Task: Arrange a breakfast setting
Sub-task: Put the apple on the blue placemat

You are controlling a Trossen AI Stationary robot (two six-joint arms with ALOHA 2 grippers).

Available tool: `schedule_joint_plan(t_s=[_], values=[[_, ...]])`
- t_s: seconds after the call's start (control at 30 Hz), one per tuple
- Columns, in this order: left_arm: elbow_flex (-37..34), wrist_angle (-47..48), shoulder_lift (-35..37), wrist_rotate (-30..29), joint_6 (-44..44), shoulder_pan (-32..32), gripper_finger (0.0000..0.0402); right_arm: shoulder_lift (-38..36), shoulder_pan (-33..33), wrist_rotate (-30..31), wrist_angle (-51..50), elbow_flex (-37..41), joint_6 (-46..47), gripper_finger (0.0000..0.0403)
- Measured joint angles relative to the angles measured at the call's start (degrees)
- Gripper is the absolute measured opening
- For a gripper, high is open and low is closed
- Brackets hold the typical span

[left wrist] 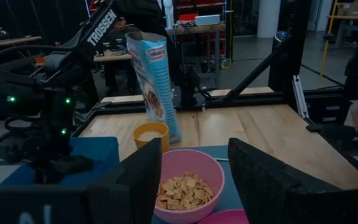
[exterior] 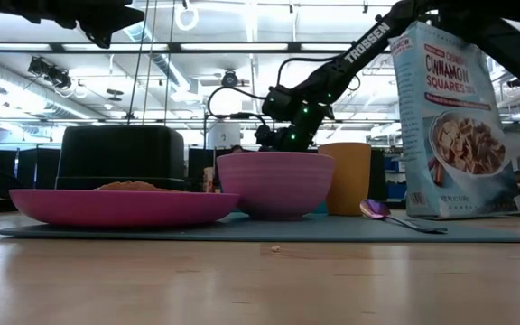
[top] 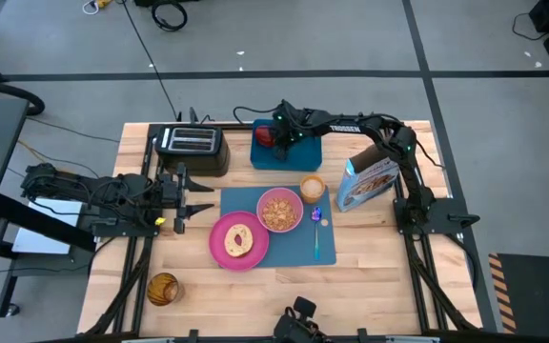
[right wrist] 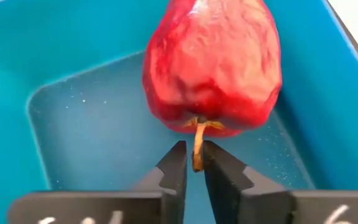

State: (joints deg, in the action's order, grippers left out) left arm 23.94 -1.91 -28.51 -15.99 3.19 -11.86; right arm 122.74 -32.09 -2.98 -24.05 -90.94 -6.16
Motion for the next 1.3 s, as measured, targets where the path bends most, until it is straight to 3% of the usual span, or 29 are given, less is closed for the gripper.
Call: schedule_joint_plan(t_s=[0.17,0.43,0.8,0.97,1.2,1.3], values=[[0.00,0.02,0.00,0.00,-0.60,0.00,0.0192,0.00,0.06,-0.02,0.00,0.02,0.16,0.0019],[0.00,0.02,0.00,0.00,-0.57,0.00,0.0192,-1.14,1.40,0.53,-0.47,0.13,-0.61,0.0017],[0.00,0.00,0.02,-0.02,0.93,0.02,0.0192,-12.14,7.99,12.61,-3.28,0.09,-11.17,0.0017],[0.00,0.09,0.05,-1.57,0.98,0.07,0.0192,-15.77,14.28,16.61,-3.58,0.09,-22.20,0.0018],[1.13,0.39,1.65,-2.40,0.25,0.01,0.0192,-17.10,25.80,21.53,-3.44,0.09,-50.94,0.0018],[2.70,1.56,1.71,-2.40,0.14,0.00,0.0192,-16.21,28.60,21.46,-2.45,0.06,-56.80,0.0018]])
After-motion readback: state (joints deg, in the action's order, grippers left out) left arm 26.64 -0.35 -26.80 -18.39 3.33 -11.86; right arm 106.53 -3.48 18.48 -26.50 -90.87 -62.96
